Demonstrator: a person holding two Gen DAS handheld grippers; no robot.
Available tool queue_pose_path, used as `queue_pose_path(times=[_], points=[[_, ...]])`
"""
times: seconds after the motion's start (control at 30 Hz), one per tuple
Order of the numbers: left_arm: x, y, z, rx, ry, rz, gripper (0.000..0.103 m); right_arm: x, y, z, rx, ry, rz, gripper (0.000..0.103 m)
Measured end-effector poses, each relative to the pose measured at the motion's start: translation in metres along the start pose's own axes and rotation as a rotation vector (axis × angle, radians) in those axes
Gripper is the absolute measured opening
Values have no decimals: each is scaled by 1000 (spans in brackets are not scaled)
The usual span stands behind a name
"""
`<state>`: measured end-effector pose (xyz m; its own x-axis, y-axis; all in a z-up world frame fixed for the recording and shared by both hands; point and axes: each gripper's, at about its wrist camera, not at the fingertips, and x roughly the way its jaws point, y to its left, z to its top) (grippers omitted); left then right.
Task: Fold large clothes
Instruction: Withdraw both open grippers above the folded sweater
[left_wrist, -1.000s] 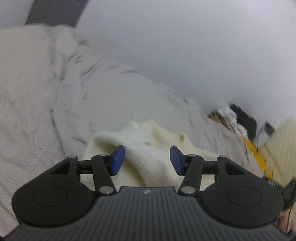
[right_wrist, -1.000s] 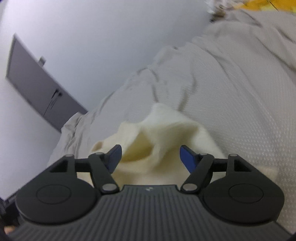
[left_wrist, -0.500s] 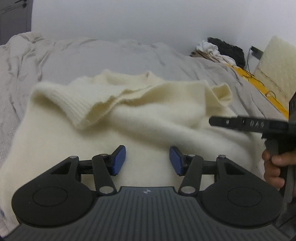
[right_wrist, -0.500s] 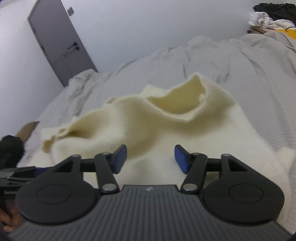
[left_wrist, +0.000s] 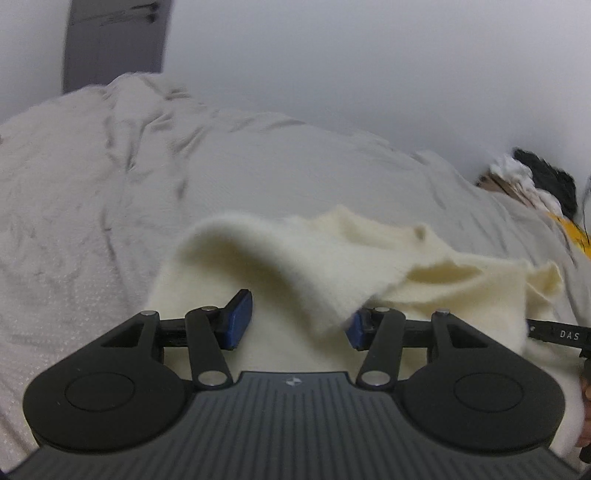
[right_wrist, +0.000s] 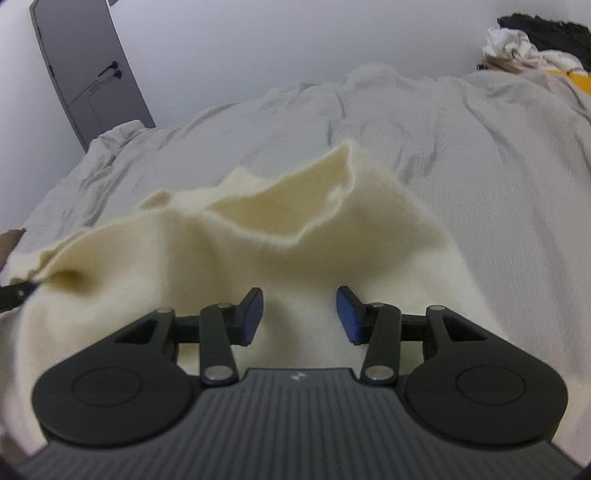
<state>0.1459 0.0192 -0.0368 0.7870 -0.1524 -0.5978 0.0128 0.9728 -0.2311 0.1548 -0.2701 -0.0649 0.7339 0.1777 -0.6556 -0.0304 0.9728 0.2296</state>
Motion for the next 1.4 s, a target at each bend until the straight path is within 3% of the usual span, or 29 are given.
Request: queue_pose_path(times=[0.3,0.5,0.8,1.07,1.17,1.3,1.4], points=[[31,18,11,-94,8,30,59,28,-8,5,-7,-45,8,50],[28,15,11,-64,-5,32,59,27,-7,5,-13,-48,18,50],[-18,-5,-7,-17,-40,9,59,5,-5,0,-10,-72,22,49],[-74,-17,-32,15,-30,-22,59,-46,27,-22,-95,-107,32,50],[-92,-19,-40,-21,-20,-42,59,-67,32,-30,-83,-109,51,49],[-113,-16,-60,-141,22,-95,59,-94,36,-40,-49,-107,69,49],[-125,-21,-71,-145,48,-98,60,-110,33,-51,25,-84,98,50]])
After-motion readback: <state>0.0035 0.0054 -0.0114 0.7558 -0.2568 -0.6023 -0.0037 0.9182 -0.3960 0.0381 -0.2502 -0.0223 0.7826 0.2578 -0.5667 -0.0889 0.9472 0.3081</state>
